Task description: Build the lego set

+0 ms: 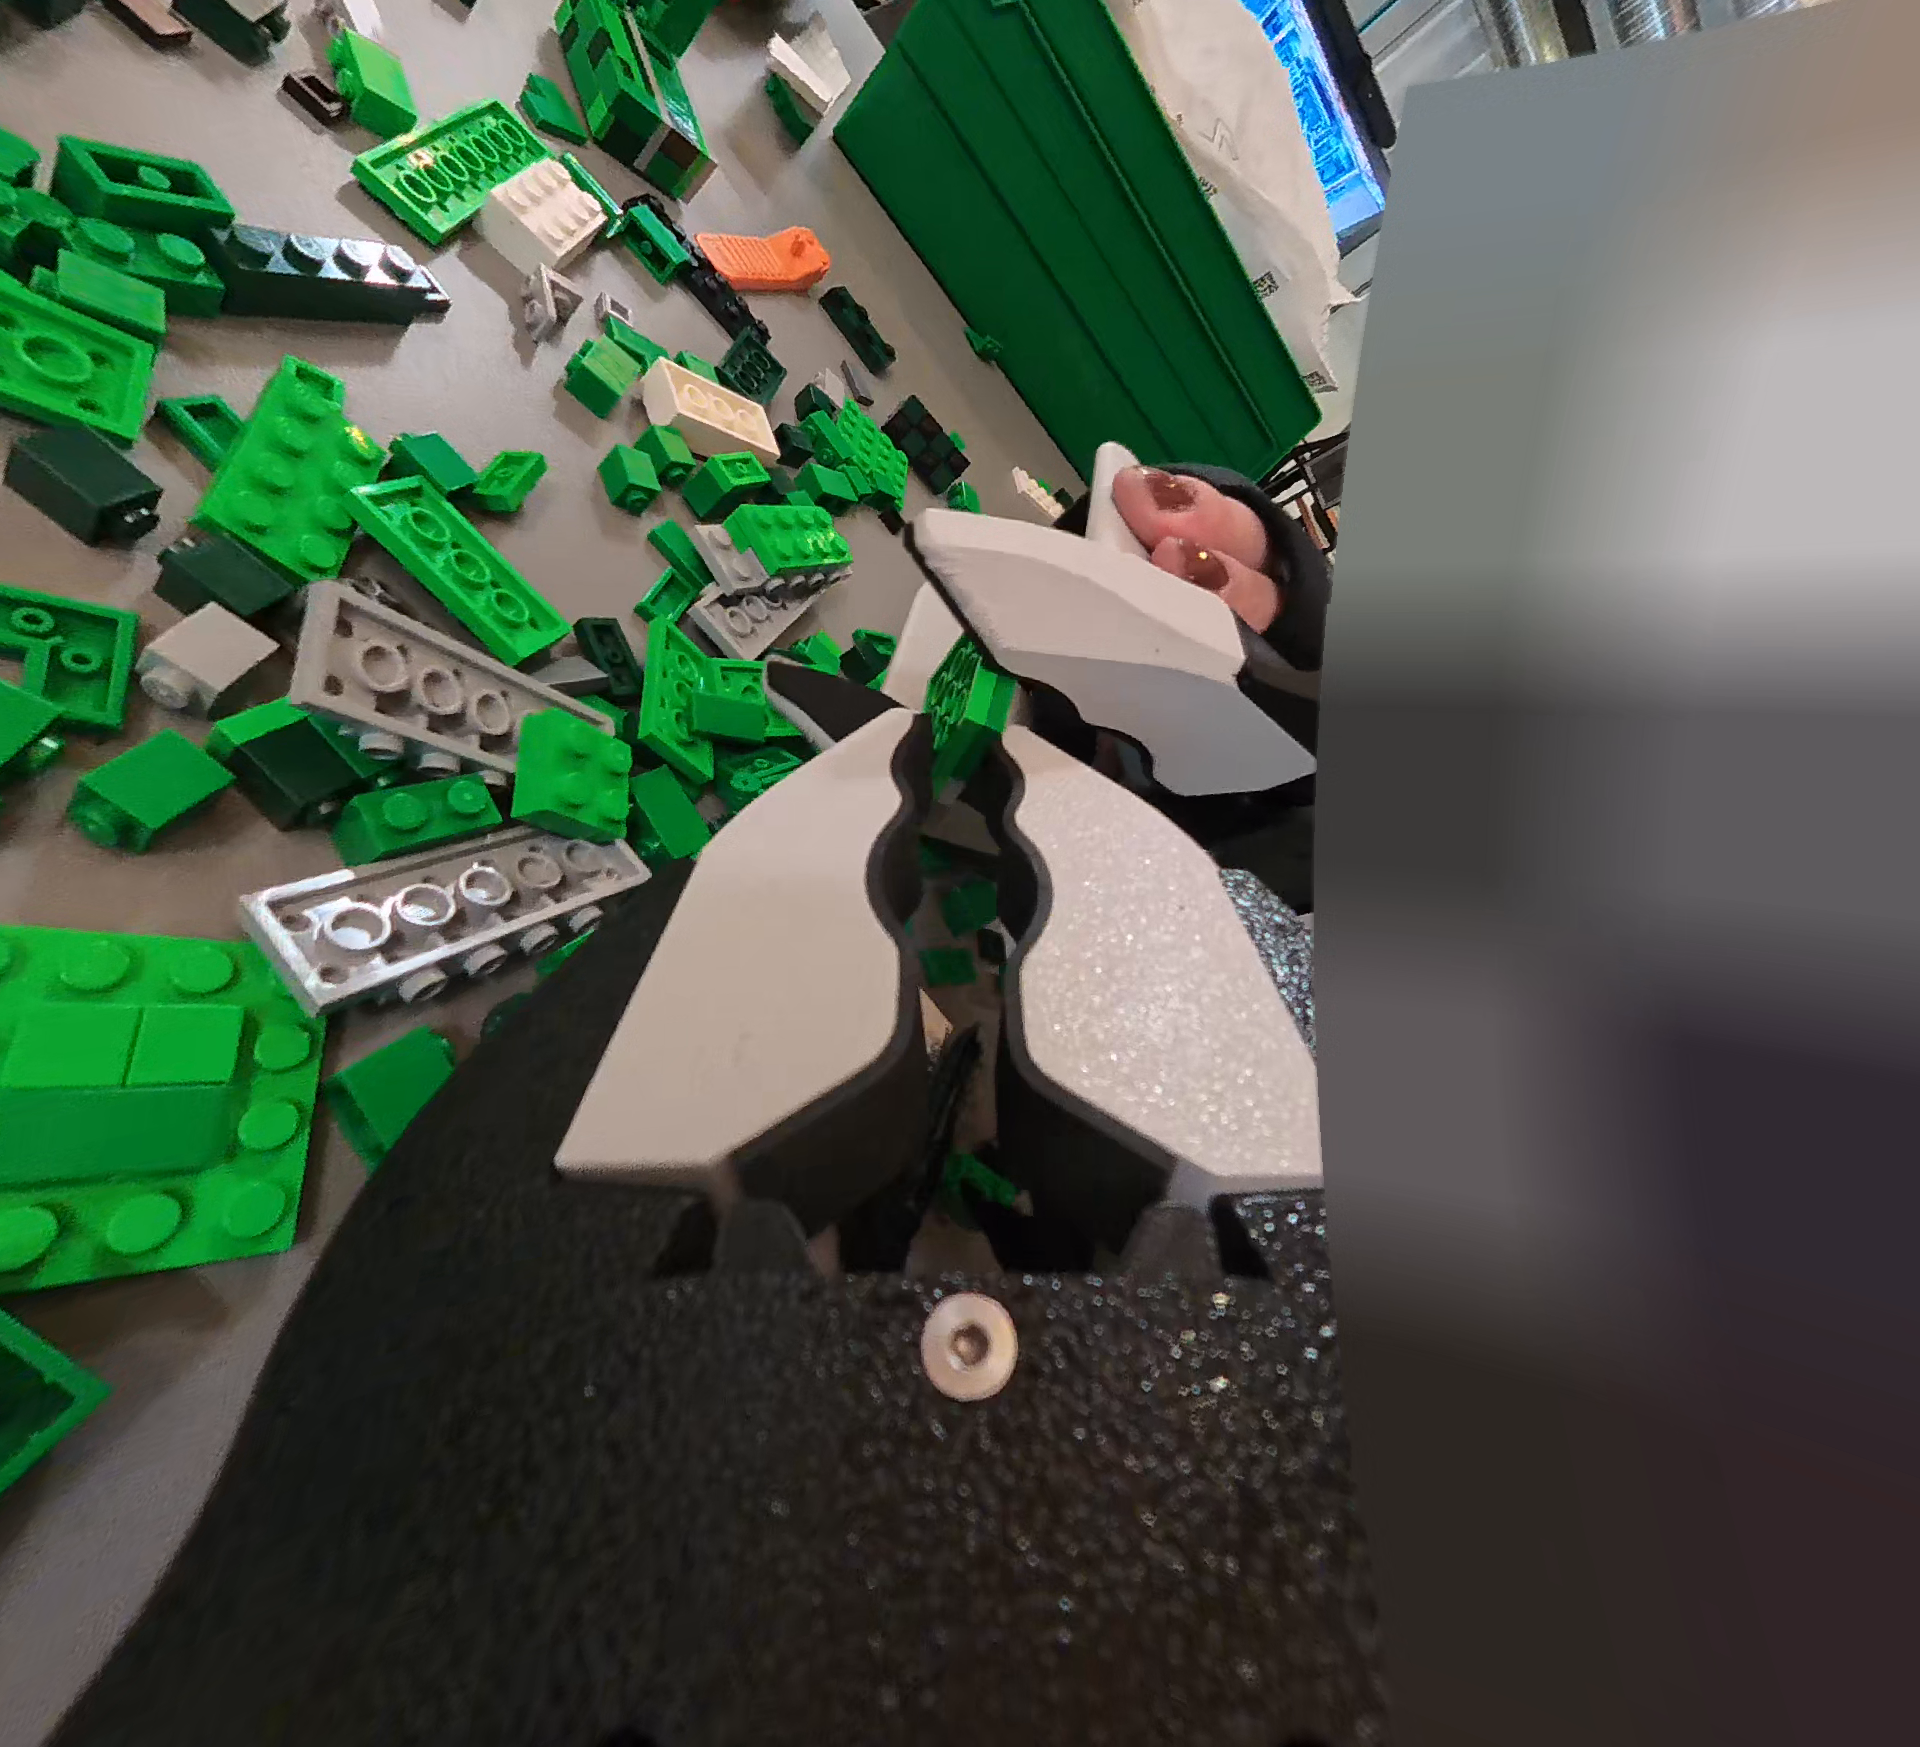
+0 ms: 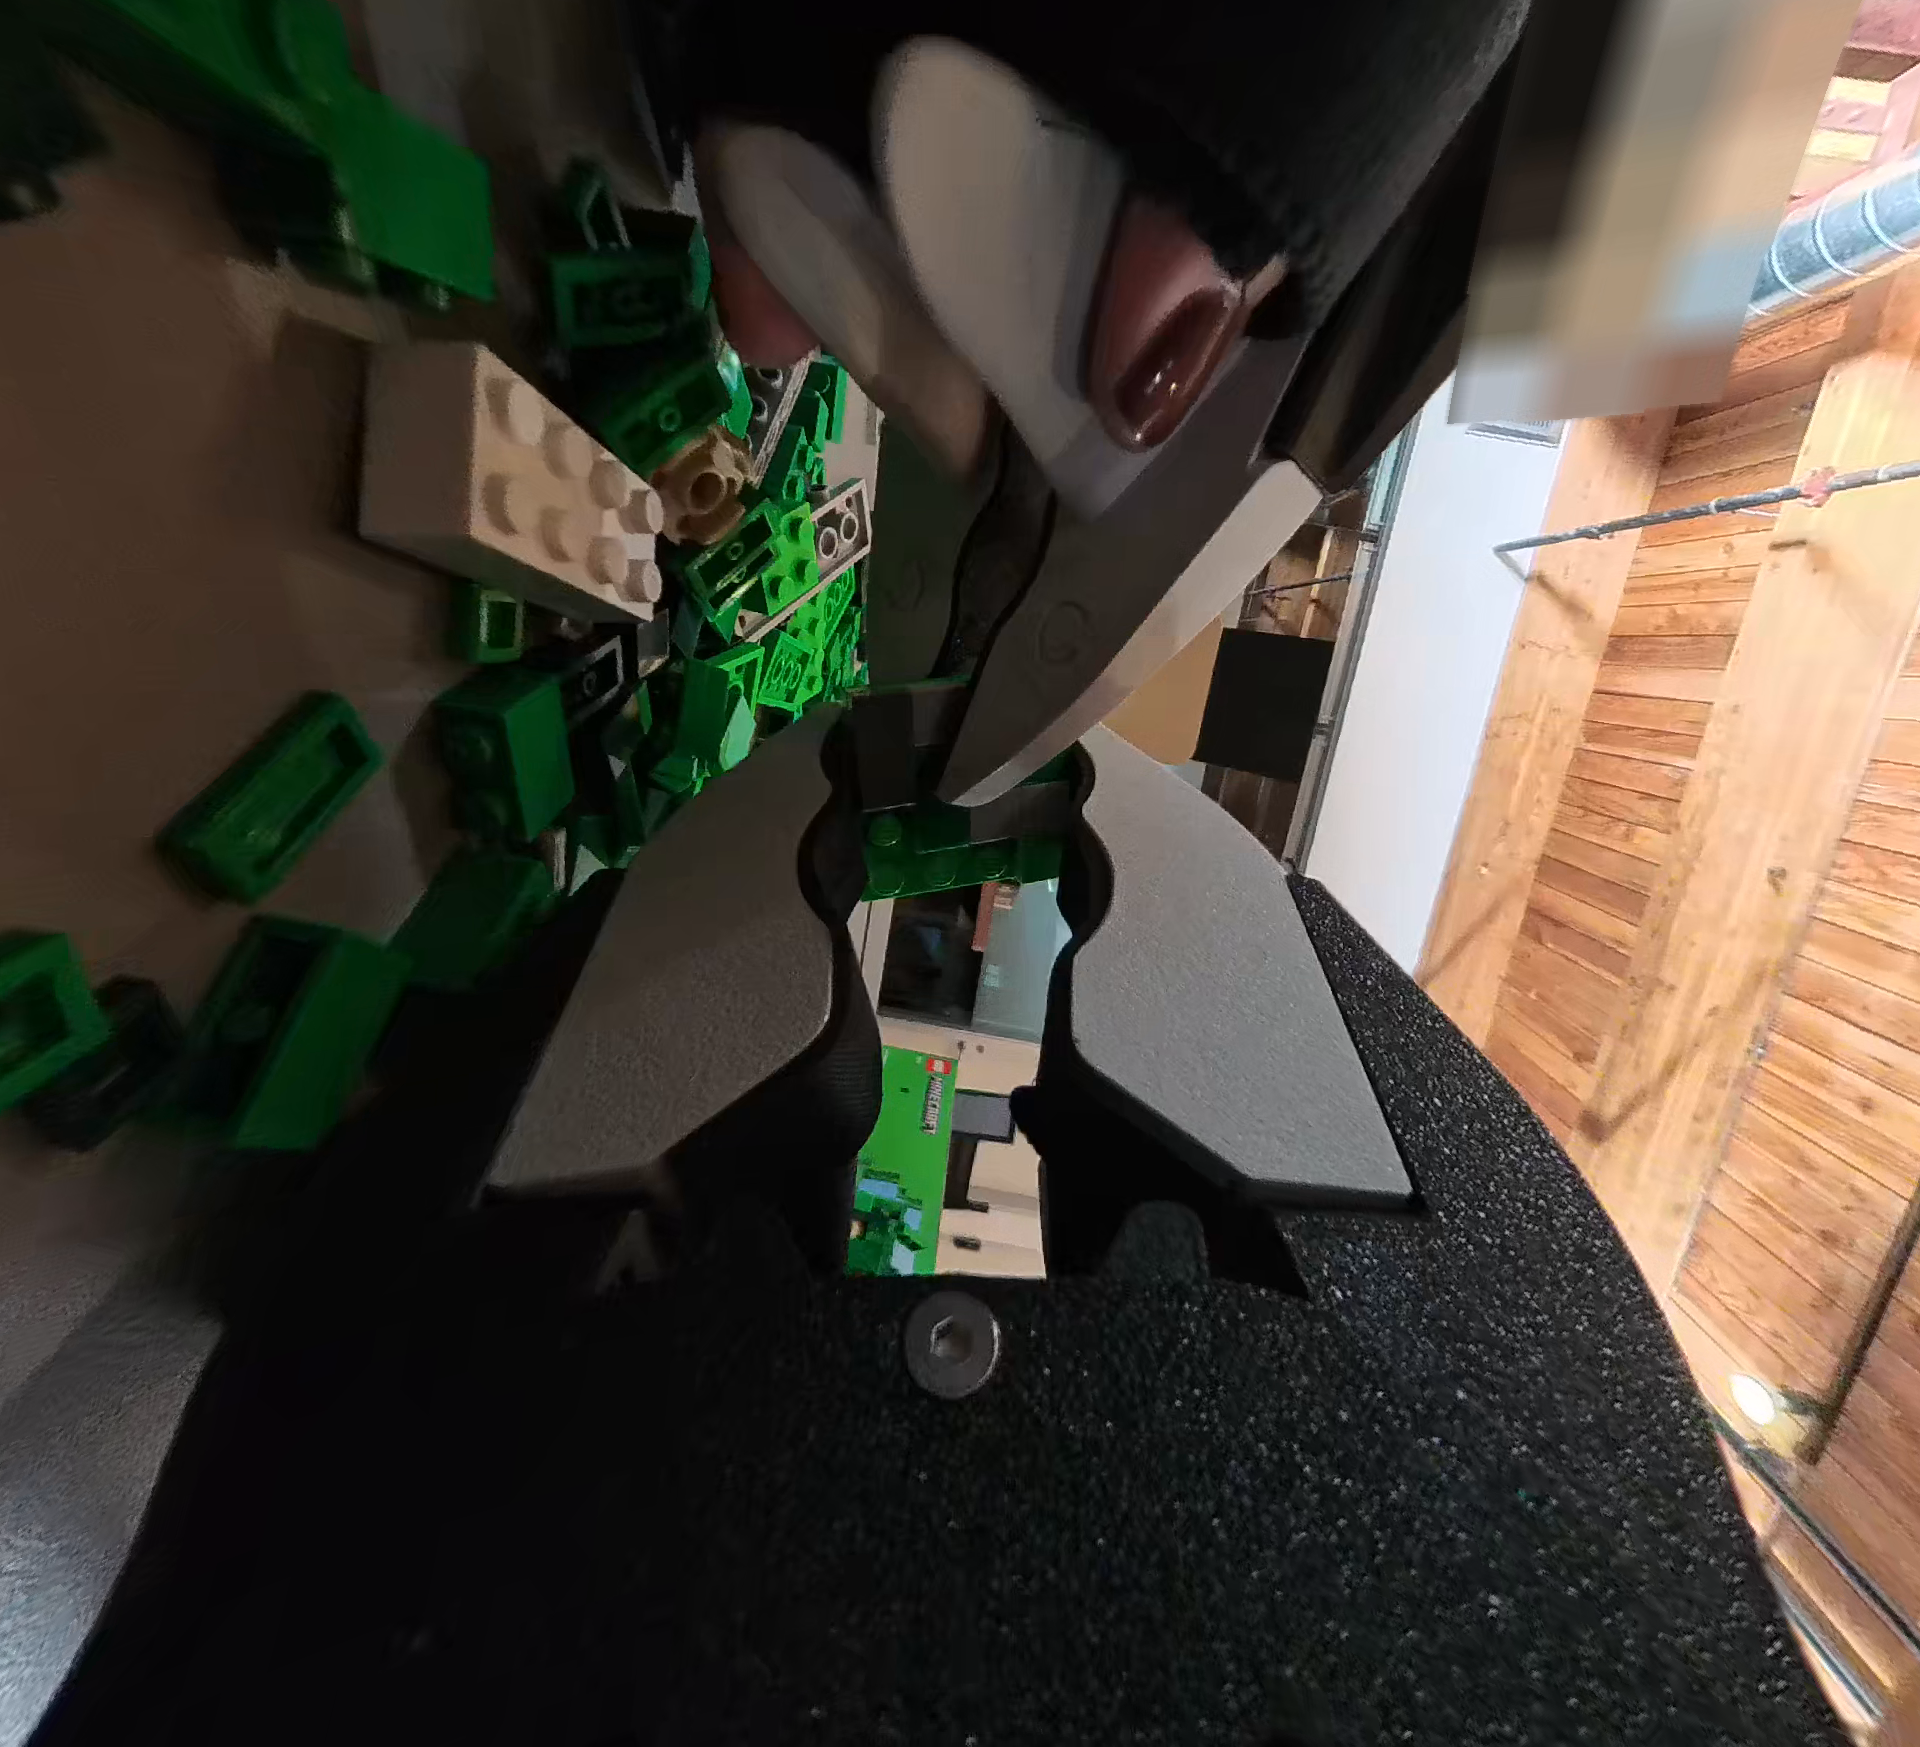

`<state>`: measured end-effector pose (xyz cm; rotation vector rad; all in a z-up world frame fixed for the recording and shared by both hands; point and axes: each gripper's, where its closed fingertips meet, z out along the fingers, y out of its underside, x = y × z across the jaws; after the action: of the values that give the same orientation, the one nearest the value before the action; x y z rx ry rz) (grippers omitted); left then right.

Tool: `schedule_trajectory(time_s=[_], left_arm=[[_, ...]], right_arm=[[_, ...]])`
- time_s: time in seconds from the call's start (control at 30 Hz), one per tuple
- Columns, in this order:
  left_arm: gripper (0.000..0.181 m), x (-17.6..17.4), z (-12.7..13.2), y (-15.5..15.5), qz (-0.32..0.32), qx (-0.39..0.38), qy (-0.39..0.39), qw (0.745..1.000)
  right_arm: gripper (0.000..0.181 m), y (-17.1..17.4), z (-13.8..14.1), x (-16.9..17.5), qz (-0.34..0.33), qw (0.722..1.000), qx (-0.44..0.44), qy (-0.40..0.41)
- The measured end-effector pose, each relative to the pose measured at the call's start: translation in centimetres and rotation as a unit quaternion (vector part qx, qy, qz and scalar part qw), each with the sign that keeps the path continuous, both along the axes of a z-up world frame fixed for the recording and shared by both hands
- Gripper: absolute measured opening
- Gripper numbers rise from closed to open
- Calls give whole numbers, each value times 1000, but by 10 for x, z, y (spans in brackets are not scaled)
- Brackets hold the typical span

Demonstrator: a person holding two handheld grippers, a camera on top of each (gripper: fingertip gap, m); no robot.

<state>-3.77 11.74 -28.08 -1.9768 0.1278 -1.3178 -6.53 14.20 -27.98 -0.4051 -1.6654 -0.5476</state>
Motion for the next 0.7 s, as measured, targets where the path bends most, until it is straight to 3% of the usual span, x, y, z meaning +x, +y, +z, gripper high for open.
schedule_trajectory(time_s=[0.23,0.47,0.57,0.63,0.7], left_arm=[[10,0,2,4,7,-12,-27,1000],[18,6,6,10,7,74,55,996],[23,9,2,12,10,92,100,991],[7,9,0,14,17,92,116,989],[7,8,-1,13,17,88,121,989]], right_arm=[[35,4,2,0,-1,1000,9,10],[35,12,-3,5,-22,979,-196,46],[35,13,-7,6,-24,974,-220,41],[35,12,-6,5,-17,973,-226,44],[35,7,-8,4,2,969,-246,40]])
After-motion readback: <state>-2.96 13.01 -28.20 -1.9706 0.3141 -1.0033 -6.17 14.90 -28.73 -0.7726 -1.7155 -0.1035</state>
